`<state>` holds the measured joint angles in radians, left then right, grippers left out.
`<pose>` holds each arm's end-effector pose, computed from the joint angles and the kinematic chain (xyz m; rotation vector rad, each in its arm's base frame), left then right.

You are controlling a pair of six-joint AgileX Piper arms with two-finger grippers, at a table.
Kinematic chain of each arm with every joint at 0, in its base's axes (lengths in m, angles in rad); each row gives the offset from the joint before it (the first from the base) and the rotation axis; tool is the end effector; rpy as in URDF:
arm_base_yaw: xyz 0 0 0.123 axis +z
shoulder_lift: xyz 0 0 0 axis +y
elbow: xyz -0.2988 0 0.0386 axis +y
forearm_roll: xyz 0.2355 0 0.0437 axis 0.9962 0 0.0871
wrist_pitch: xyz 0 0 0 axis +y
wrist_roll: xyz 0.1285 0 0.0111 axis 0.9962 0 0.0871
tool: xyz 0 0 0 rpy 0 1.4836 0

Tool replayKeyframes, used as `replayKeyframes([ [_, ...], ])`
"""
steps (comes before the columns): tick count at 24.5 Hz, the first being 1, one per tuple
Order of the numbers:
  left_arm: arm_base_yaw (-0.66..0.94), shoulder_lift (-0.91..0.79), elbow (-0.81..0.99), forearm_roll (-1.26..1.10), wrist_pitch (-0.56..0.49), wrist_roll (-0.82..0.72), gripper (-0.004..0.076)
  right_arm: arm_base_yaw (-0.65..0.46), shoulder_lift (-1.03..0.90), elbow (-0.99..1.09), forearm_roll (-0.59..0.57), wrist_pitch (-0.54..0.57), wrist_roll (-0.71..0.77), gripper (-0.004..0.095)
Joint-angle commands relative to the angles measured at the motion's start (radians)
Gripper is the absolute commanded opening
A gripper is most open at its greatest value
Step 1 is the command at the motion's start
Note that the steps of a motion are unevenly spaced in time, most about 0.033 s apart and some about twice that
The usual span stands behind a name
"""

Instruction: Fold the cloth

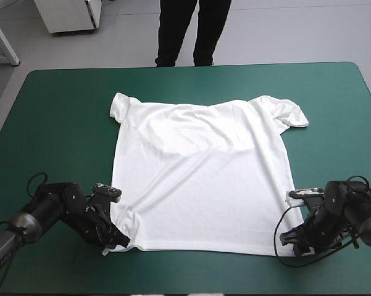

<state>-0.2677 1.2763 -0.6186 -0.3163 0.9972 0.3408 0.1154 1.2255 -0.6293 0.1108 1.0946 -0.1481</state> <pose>0.1516 -0.0766 0.1863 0.6711 3.0279 -0.4139 0.1481 0.0299 0.1929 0.3272 -3.0894 -0.1526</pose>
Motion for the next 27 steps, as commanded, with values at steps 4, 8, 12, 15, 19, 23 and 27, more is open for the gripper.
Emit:
replayKeyframes([
  [4, -0.01, 0.017, 0.023, -0.06, -0.011, 0.007, -0.0022, 0.002, 0.087, -0.012, 0.115, -0.065, -0.076, 0.0068],
  [8, -0.01, 0.014, 0.016, -0.06, -0.039, 0.015, -0.0022, 0.002, 0.113, -0.012, 0.246, -0.124, -0.162, -0.0003],
  [12, -0.01, -0.057, -0.068, -0.06, 0.055, 0.025, -0.0022, 0.002, 0.085, -0.081, 0.28, -0.078, -0.176, -0.0003],
  [15, -0.01, -0.167, -0.195, -0.058, 0.115, 0.025, -0.0022, 0.002, 0.026, -0.204, 0.26, -0.028, -0.169, -0.0003],
  [19, -0.01, -0.295, -0.602, -0.056, 0.198, 0.008, -0.0022, 0.002, -0.081, -0.603, 0.227, 0.067, -0.137, -0.0003],
  [23, -0.01, -0.309, -1.021, -0.061, 0.233, 0.006, -0.0022, 0.002, -0.117, -1.001, 0.234, 0.094, -0.12, -0.0003],
  [27, -0.01, -0.269, -1.367, -0.061, 0.074, 0.063, -0.0022, 0.002, -0.117, -1.33, 0.241, -0.072, -0.121, -0.0003],
])
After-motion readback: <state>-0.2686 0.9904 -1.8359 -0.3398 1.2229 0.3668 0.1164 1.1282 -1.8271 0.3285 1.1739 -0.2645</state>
